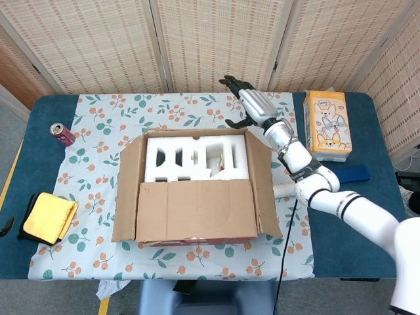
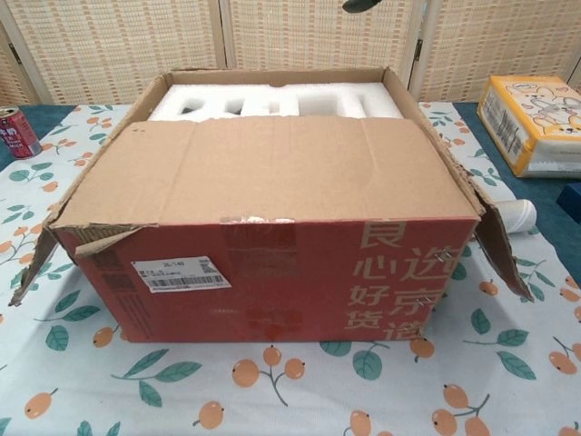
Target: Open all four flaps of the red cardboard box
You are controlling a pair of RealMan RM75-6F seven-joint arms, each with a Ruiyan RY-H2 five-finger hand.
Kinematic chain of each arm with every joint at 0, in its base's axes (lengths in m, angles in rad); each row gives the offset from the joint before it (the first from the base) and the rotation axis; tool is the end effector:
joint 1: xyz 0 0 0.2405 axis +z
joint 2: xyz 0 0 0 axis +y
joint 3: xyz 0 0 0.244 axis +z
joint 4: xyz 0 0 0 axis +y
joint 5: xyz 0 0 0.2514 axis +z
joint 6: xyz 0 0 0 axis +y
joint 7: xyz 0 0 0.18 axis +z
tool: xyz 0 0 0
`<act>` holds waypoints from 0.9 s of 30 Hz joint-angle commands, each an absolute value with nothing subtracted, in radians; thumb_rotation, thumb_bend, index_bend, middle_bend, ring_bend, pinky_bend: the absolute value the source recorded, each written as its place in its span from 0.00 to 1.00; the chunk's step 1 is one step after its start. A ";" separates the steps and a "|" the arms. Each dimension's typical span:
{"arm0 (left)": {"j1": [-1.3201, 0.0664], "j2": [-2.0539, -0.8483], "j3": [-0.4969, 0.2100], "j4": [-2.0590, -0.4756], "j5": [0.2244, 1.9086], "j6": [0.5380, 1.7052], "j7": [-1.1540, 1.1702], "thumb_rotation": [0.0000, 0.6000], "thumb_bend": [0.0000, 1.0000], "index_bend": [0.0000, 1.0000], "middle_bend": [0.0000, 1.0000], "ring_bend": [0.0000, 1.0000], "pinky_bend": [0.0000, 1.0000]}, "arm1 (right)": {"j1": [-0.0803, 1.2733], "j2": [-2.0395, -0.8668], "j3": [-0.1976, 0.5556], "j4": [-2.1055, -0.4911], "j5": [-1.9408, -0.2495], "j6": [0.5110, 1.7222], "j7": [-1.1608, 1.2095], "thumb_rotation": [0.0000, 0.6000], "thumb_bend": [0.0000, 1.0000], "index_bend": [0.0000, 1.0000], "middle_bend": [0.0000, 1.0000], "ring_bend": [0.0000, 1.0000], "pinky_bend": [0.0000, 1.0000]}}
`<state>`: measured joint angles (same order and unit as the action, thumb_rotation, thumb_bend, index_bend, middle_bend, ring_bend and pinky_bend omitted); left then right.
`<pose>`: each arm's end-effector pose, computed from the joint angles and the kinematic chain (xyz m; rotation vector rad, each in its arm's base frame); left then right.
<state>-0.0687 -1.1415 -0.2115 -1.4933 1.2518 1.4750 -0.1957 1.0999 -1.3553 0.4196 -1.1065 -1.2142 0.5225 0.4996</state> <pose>-0.3679 0.2475 0.1723 -1.0049 -0.9540 -0.9827 -0.0335 -0.5497 0.0587 1.7404 -1.2426 1.2906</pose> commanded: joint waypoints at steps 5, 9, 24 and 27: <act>-0.078 -1.163 -0.227 -1.477 1.224 1.477 -0.155 1.00 0.32 0.00 0.01 0.00 0.01 | 0.975 -1.115 0.384 -1.400 -1.476 0.491 1.059 1.00 0.38 0.00 0.00 0.00 0.16; -0.079 -1.175 -0.232 -1.469 1.216 1.483 -0.140 1.00 0.32 0.00 0.01 0.00 0.01 | 0.986 -1.097 0.321 -1.401 -1.606 0.532 1.332 1.00 0.38 0.00 0.00 0.00 0.24; -0.072 -1.178 -0.239 -1.468 1.220 1.496 -0.150 1.00 0.32 0.00 0.00 0.00 0.01 | 1.155 -1.172 -0.049 -1.149 -1.958 0.844 2.010 1.00 0.38 0.00 0.00 0.00 0.32; -0.071 -1.178 -0.242 -1.468 1.220 1.498 -0.158 1.00 0.32 0.00 0.00 0.00 0.01 | 1.175 -1.191 -0.094 -1.122 -1.970 0.871 2.039 1.00 0.38 0.00 0.00 0.00 0.32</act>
<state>-0.0711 -1.1779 -0.2416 -1.4678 1.2202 1.4977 -0.1575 1.1537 -1.1735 -0.0671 -1.1425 -1.9505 0.8506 2.0190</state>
